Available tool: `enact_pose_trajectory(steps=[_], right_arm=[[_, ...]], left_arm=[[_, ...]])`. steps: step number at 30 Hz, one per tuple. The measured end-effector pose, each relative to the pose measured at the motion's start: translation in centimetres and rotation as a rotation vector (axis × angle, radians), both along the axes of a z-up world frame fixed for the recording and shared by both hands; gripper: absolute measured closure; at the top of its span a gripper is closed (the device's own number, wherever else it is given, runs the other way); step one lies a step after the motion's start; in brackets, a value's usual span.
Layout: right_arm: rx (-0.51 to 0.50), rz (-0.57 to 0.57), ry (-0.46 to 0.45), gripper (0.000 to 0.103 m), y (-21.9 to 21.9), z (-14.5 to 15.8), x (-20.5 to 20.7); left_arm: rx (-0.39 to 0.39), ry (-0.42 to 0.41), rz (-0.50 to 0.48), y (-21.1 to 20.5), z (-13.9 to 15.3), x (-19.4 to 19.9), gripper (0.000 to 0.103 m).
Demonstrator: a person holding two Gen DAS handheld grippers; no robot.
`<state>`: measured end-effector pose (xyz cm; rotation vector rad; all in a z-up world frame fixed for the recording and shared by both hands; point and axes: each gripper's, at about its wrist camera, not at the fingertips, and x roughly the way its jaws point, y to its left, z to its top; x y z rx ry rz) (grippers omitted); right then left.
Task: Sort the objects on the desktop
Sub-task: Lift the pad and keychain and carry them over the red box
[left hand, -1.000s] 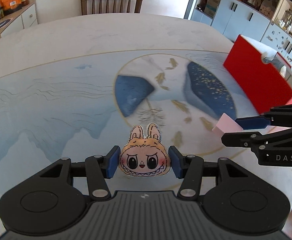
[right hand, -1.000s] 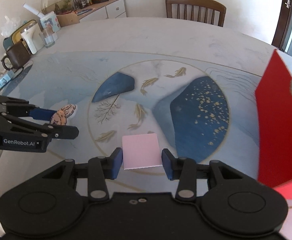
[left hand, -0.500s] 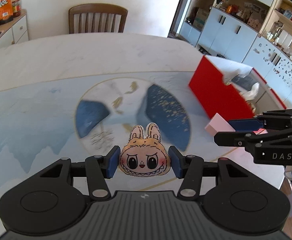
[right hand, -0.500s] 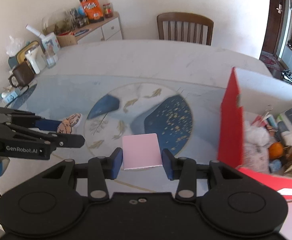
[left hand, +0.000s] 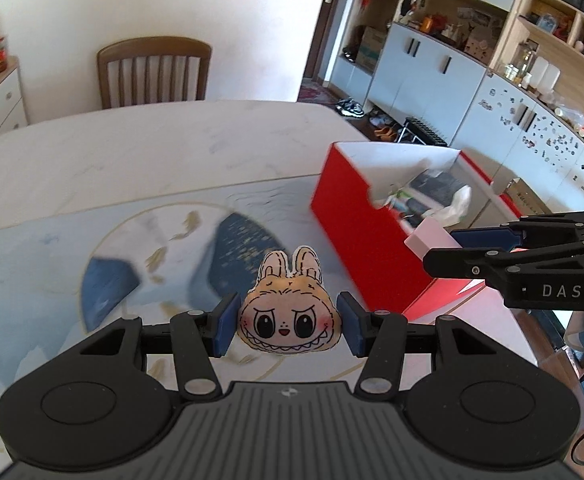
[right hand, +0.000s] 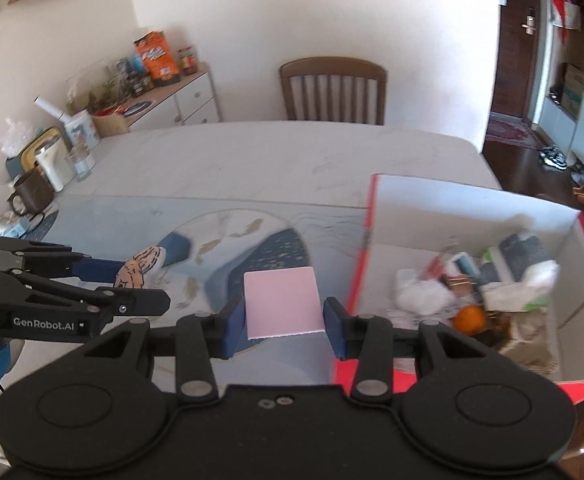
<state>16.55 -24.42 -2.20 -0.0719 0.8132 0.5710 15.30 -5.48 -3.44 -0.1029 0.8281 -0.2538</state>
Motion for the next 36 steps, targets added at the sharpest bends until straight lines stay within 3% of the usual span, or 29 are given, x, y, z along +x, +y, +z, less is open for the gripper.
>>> enact_pose_trajectory(steps=[18, 26, 36], right_arm=[[-0.024, -0.203, -0.055, 0.061, -11.2, 0.1, 3.0], [-0.072, -0.245, -0.033, 0.061, -14.2, -1.7, 4.9], [-0.100, -0.221, 0.036, 0.062, -14.7, -4.8, 7.1]], left_arm=[[0.036, -0.040, -0.184, -11.7, 1.6, 5.5, 0.051], [0.098, -0.009, -0.246, -15.8, -0.1, 9.4, 0.051], [0.160, 0.070, -0.288, -18.4, -3.1, 13.6, 0.051]])
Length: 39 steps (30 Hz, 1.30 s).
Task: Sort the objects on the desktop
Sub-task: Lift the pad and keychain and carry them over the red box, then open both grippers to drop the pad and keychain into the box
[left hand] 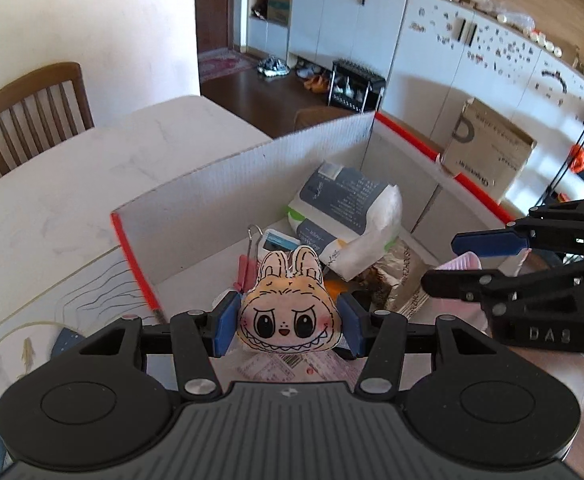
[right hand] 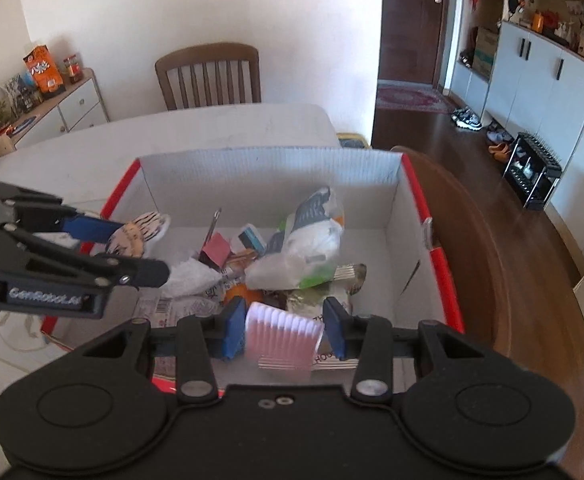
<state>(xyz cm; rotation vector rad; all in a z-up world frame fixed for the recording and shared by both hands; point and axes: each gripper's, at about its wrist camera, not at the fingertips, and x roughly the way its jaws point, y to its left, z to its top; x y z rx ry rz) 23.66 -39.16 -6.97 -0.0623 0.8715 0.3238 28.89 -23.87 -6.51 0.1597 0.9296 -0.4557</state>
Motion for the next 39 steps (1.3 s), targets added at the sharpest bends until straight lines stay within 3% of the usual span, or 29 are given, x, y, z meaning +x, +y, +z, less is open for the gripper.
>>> enact_pose_trajectory(steps=[10, 19, 27, 34, 39], right_arm=[[-0.059, 0.046, 0.059, 0.062, 1.2, -3.0, 1.2], [-0.040, 0.049, 0.096, 0.061, 1.0, -3.9, 2.0], [-0.010, 0.040, 0.101, 0.048, 0.2, -4.0, 1.8], [0.022, 0.036, 0.083, 0.043, -0.7, -3.3, 1.2], [0.029, 0.039, 0.055, 0.039, -0.7, -2.5, 0.6]], left_arm=[[0.064, 0.062, -0.039, -1.4, -2.2, 1.9, 0.051], [0.104, 0.077, -0.074, -2.3, -2.7, 2.8, 0.051], [0.110, 0.077, -0.075, -2.3, -3.0, 3.0, 0.051], [0.089, 0.069, -0.070, -2.1, -3.0, 2.7, 0.050], [0.061, 0.049, -0.053, -1.4, -2.5, 2.1, 0.045]])
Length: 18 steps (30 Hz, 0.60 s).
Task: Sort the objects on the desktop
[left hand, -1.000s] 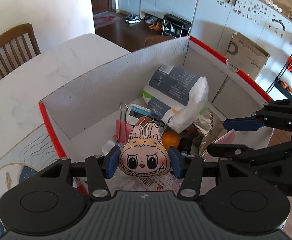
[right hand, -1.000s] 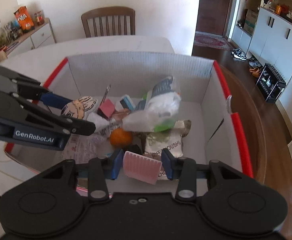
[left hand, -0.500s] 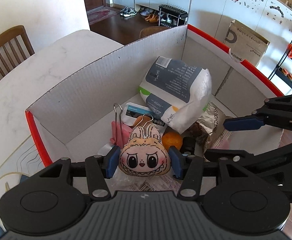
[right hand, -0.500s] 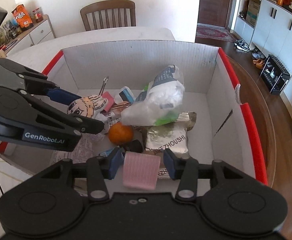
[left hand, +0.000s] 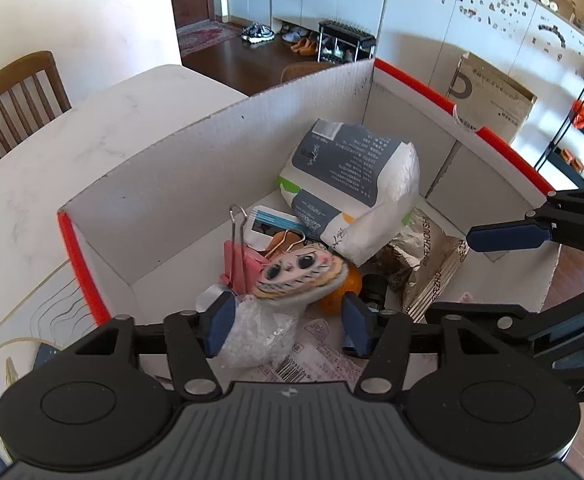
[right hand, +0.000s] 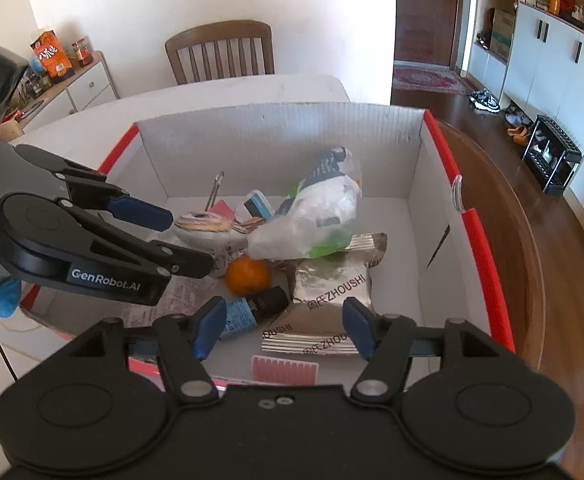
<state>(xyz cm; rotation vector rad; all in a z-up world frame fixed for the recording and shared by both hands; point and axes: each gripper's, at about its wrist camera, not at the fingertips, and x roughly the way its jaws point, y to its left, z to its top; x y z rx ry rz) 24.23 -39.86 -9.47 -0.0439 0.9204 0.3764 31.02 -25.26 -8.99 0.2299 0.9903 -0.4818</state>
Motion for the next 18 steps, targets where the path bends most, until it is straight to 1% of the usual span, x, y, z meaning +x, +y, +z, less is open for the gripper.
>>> enact_pose_trajectory(steps=[3, 4, 5, 9, 11, 14, 18], right_arm=[[0.008, -0.009, -0.011, 0.038, -0.1, 0.4, -0.2], [0.013, -0.011, -0.015, 0.037, -0.2, 0.5, -0.3], [0.017, -0.013, -0.019, 0.036, -0.2, 0.6, -0.4], [0.029, -0.022, -0.037, 0.034, -0.1, 1.2, -0.9], [0.034, -0.024, -0.047, 0.034, -0.1, 1.5, -1.3], [0.036, -0.024, -0.067, 0.032, 0.3, 2.1, -1.9], [0.035, -0.014, -0.096, 0.031, 0.9, 3.0, -2.8]], left_arm=[[-0.021, -0.019, 0.004, 0.5, 0.5, -0.5, 0.044], [-0.026, -0.028, 0.005, 0.7, 0.7, -0.7, 0.042], [-0.032, -0.039, 0.006, 0.9, 1.0, -1.0, 0.038], [-0.057, -0.068, 0.018, 1.9, 1.9, -1.9, 0.036], [-0.071, -0.073, 0.032, 2.4, 2.3, -2.3, 0.033], [-0.097, -0.086, 0.040, 3.3, 3.0, -3.2, 0.033], [-0.104, -0.120, 0.044, 4.1, 3.8, -4.6, 0.032]])
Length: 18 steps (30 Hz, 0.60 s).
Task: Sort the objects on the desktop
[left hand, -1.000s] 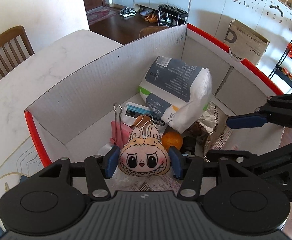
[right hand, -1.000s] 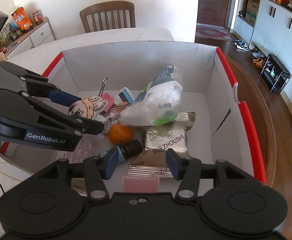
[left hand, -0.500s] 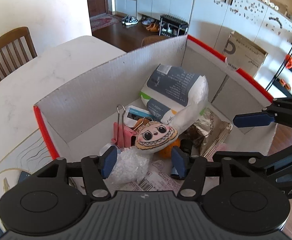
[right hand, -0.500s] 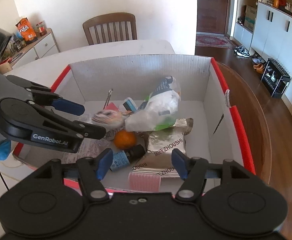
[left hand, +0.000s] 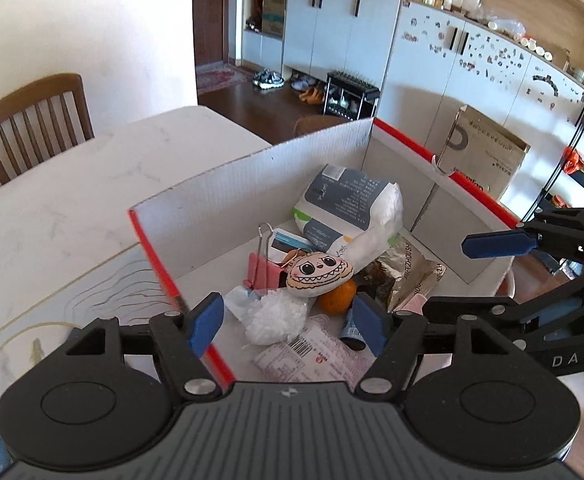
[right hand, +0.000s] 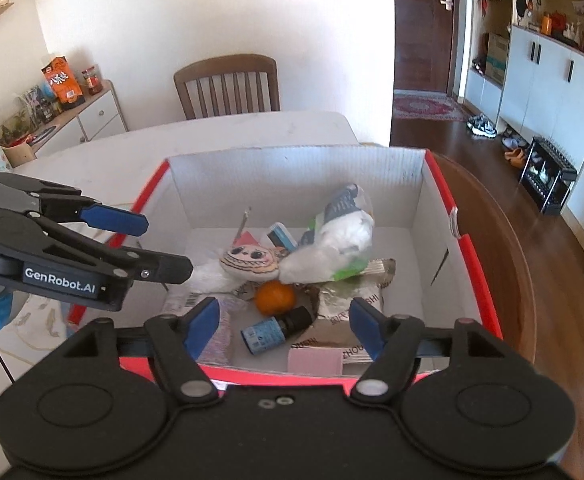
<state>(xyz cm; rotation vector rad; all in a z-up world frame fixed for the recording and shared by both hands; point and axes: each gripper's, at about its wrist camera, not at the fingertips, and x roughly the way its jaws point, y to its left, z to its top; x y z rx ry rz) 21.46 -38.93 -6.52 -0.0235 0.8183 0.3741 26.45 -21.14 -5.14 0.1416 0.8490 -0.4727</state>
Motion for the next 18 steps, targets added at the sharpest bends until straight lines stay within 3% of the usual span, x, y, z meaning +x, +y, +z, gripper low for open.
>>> enact_pose_trajectory(steps=[6, 10, 18], right_arm=[[-0.003, -0.002, -0.039, 0.024, 0.8, 1.2, -1.4], [0.005, -0.018, -0.057, 0.020, 1.3, 1.9, -2.3], [0.029, -0.025, -0.109, 0.012, 2.6, 3.4, -4.7]], left_arm=[[-0.010, -0.089, 0.011, 1.6, 1.8, -2.7, 0.032], [-0.025, -0.132, 0.035, 2.8, 2.8, -4.4, 0.026], [-0.052, -0.145, 0.060, 4.9, 3.8, -7.0, 0.022]])
